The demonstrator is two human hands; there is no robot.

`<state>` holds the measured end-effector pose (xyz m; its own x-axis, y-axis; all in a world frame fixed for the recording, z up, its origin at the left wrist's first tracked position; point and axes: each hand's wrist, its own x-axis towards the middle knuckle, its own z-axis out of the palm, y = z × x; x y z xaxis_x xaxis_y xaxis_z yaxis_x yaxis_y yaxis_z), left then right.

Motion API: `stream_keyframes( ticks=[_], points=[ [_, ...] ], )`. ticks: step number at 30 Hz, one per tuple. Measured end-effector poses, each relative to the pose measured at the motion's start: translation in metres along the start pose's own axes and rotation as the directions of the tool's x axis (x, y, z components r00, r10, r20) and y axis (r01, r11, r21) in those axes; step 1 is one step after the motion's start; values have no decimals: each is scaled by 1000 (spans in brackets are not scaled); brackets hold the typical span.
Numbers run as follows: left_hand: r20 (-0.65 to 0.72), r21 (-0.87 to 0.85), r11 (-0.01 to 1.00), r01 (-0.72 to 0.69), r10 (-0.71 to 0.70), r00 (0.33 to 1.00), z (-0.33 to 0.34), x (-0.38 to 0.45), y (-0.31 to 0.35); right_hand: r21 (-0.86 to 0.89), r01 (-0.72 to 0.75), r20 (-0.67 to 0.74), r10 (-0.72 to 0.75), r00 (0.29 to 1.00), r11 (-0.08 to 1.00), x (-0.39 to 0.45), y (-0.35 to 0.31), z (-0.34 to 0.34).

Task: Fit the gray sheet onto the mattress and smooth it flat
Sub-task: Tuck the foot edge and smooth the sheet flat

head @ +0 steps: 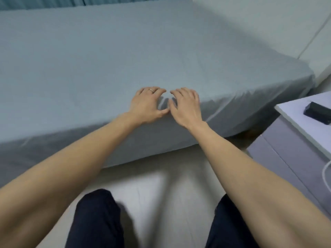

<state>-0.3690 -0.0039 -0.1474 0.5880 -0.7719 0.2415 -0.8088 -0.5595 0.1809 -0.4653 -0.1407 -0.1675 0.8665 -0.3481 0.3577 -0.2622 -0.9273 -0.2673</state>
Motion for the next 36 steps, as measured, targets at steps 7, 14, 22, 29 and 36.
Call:
stream_keyframes(
  ticks=[7, 14, 22, 29, 36],
  points=[
    [93, 265, 772, 577, -617, 782, -97, -196, -206, 243, 416, 273, -473, 837, 876, 0, -257, 55],
    [252, 271, 766, 583, -641, 725, -112, -265, -254, 139, 553, 398, -558, 728, 821, -21, -378, 107],
    [261, 271, 744, 611, -668, 697, -96, -272, -251, 86, 600, 397, -579, 712, 796, -24, -366, 121],
    [119, 369, 752, 546, -621, 775, -117, -235, -249, 136, 527, 462, -525, 715, 839, -11, -352, 80],
    [319, 230, 897, 378, -436, 841, -81, -201, -236, -187, 262, 442, -157, 883, 947, -1, -239, 47]
  ],
)
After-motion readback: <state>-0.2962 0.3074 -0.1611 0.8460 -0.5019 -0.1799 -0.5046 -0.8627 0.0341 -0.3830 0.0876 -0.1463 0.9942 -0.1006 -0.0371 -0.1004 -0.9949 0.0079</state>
